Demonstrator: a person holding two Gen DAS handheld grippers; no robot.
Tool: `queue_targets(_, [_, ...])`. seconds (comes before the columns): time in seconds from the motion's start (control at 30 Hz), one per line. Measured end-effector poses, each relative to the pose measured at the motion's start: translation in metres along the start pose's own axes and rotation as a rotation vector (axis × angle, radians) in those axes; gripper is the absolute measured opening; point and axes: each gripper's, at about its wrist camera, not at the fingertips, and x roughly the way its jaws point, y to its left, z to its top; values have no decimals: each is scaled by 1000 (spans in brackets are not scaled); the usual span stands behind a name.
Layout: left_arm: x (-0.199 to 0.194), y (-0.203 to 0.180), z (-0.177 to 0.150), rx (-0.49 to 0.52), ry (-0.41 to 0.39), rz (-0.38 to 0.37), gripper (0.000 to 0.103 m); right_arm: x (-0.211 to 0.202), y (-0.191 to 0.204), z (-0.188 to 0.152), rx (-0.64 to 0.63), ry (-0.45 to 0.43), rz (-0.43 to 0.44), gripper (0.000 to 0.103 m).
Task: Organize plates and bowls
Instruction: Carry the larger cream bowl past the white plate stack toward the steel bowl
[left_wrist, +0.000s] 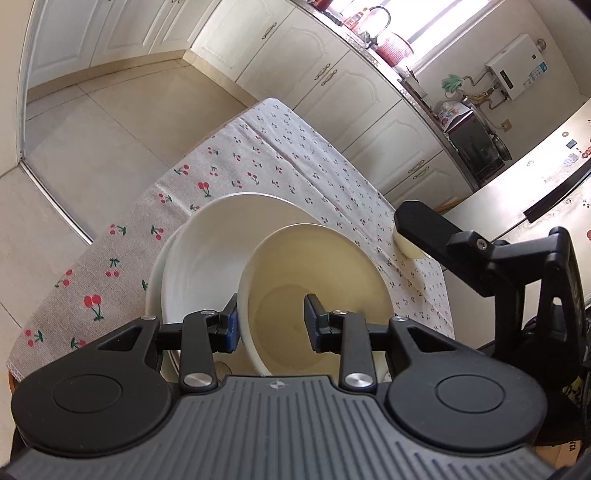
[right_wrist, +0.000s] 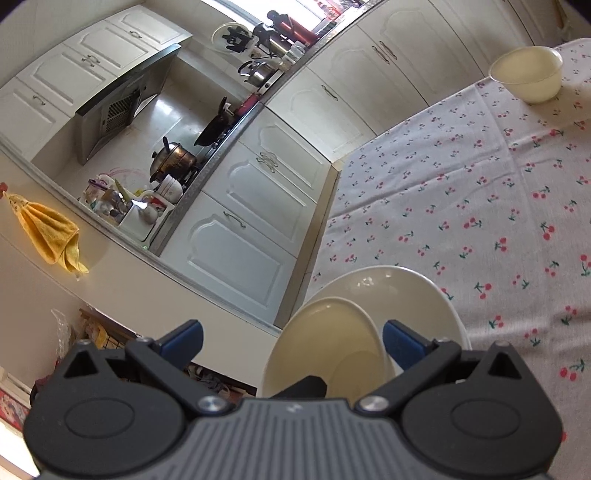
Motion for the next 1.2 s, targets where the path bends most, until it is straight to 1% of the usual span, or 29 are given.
queue_targets(0.13, [-7, -7, -1, 3, -8, -12, 35, -15, -6, 3, 58, -28, 43, 103])
queue_targets(0.23, [-13, -19, -3, 28, -13, -26, 35, -35, -8, 3, 73, -54, 52, 103])
queue_targets(0.4, [-13, -49, -18, 92, 22, -57, 36, -78, -21, -4, 99, -100, 7, 103])
queue_targets(0.53, [-6, -78, -42, 176, 61, -72, 39, -114, -43, -15, 156, -141, -37, 103])
queue_targets(0.67, [7, -99, -67, 248, 108, -69, 39, -138, -68, -26, 207, -166, -82, 103])
queue_targets(0.8, [22, -110, -88, 301, 147, -52, 40, -150, -93, -33, 270, -184, -105, 103])
queue_targets(0.93, [36, -121, -103, 332, 165, -31, 39, -152, -110, -34, 304, -205, -122, 103])
queue_targets(1.1, [52, -126, -105, 351, 151, -1, 40, -147, -120, -34, 312, -205, -123, 103])
queue_targets(1.2, [58, -124, -104, 349, 152, 5, 40, -146, -122, -33, 286, -200, -134, 103])
